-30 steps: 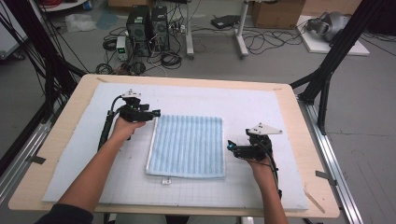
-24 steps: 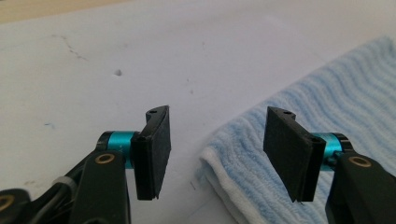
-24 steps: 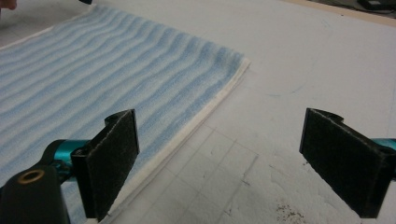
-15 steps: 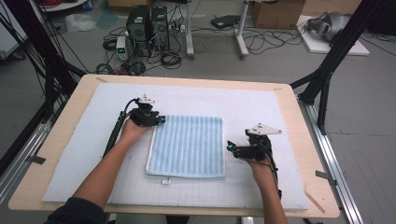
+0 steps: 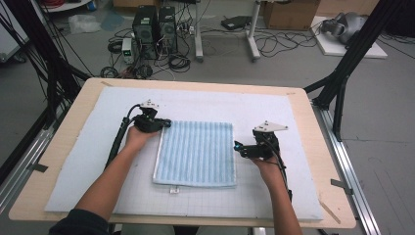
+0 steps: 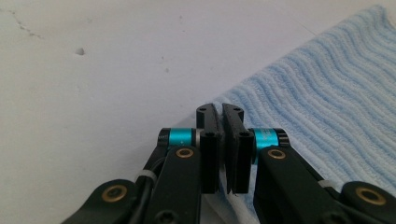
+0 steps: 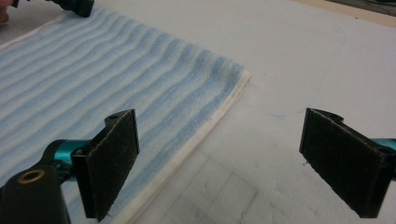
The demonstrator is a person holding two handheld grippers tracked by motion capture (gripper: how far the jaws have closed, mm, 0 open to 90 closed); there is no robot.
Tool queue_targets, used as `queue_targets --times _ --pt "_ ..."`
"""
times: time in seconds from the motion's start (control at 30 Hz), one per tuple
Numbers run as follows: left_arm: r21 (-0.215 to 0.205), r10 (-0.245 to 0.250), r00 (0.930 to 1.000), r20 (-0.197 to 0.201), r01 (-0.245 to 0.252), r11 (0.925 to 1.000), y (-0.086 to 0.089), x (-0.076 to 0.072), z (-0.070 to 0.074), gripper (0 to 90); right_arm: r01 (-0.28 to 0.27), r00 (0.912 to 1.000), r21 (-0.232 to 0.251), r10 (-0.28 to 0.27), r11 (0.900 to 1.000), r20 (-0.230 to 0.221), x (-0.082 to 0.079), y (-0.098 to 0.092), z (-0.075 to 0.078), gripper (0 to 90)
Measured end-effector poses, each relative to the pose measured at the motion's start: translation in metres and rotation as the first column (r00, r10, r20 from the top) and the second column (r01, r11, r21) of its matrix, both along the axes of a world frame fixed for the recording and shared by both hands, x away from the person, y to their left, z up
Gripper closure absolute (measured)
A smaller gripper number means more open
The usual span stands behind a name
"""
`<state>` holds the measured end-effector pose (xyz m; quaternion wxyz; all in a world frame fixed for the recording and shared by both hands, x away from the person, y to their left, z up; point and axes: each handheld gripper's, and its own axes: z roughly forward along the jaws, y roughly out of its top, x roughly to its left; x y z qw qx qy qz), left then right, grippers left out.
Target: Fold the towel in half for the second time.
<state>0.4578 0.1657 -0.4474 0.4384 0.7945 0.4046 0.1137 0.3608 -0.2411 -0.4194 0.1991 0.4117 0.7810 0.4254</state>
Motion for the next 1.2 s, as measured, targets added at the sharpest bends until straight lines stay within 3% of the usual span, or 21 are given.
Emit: queue_targets --times 0.27,0.63,0.83,0.9,1.03,1.2 --pt "-0.017 0.013 0.9998 -0.013 -0.013 0.9998 0.002 -0.001 0.001 85.3 -0.027 0.9939 -0.044 0.022 0.999 -0.108 0.045 0.019 -0.002 11.5" --pt "-0.033 0.008 0.9997 -0.024 -0.009 0.9994 0.007 -0.001 0.001 85.3 -0.070 0.9863 -0.068 0.059 0.995 -0.154 0.087 0.036 -0.005 35.3" --pt "-0.034 0.008 0.9996 -0.027 -0.009 0.9994 0.009 -0.002 0.001 85.2 -0.067 0.9806 -0.089 0.049 0.994 -0.190 0.098 0.045 -0.015 42.5" --pt "-0.037 0.010 0.9995 -0.031 -0.011 0.9993 0.009 -0.002 0.000 85.3 -0.056 0.9778 -0.117 0.031 0.992 -0.207 0.101 0.049 -0.018 46.5" --pt "-0.055 0.023 0.9993 -0.030 -0.024 0.9982 0.010 -0.003 -0.003 85.3 -0.041 0.9743 -0.116 0.014 0.992 -0.225 0.102 0.051 -0.017 53.3" --pt "-0.059 0.023 0.9993 -0.031 -0.025 0.9980 0.011 -0.004 -0.004 85.4 -0.051 0.9691 -0.115 0.021 0.992 -0.246 0.101 0.052 -0.016 73.6"
